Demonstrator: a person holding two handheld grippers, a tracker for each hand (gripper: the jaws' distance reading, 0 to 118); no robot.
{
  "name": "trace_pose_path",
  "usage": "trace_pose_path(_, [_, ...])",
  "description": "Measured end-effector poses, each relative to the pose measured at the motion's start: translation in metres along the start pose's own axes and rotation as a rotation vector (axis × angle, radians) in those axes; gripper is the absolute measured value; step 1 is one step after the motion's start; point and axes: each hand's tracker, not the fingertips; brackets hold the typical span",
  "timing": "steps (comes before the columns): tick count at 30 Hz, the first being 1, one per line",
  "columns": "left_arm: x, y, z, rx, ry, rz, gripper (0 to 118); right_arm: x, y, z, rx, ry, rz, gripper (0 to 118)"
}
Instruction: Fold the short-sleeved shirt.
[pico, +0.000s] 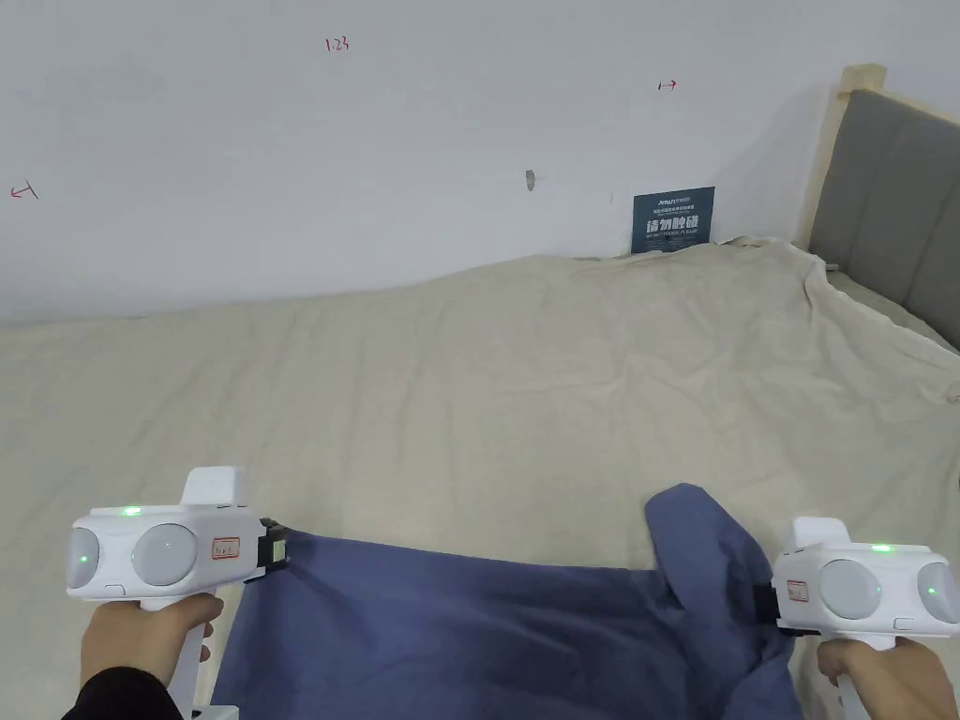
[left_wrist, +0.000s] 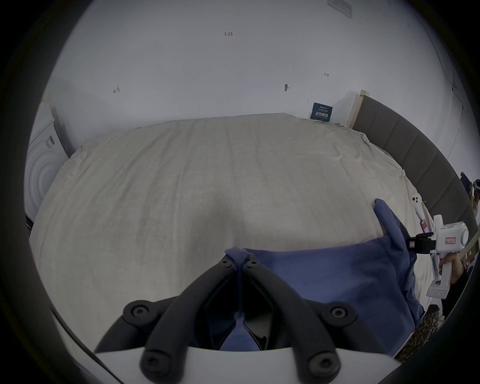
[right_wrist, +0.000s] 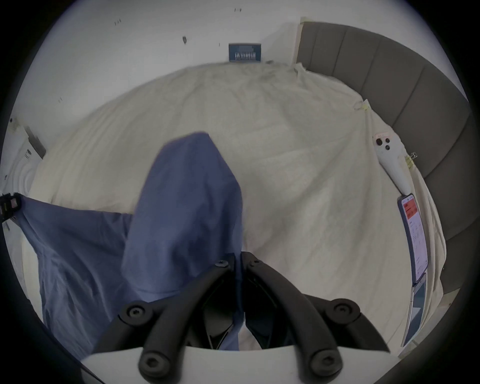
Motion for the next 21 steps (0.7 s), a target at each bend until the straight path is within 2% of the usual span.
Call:
trace_pose_path(4, [-0.009,-0.006,0.02,0.031,0.002,0.051,0,0.006,0.005,0.052,0.142,0.045,0.003,2])
trace_pose_path(7, [-0.017,-0.01,0.044,0.071,0.005,0.096,0,-0.004,0.008,0.111,0.249,0.088,0.016,2])
trace_pose_path(12, [-0.034,-0.009,0.09,0.147,0.024,0.14,0,0.002,0.024,0.182,0.409,0.093,0.056,2])
trace_pose_path(21, [-0.054,0.024,0.203,0.379,0.049,0.217,0,0.007,0.072,0.273,0.651,0.184,0.023,2])
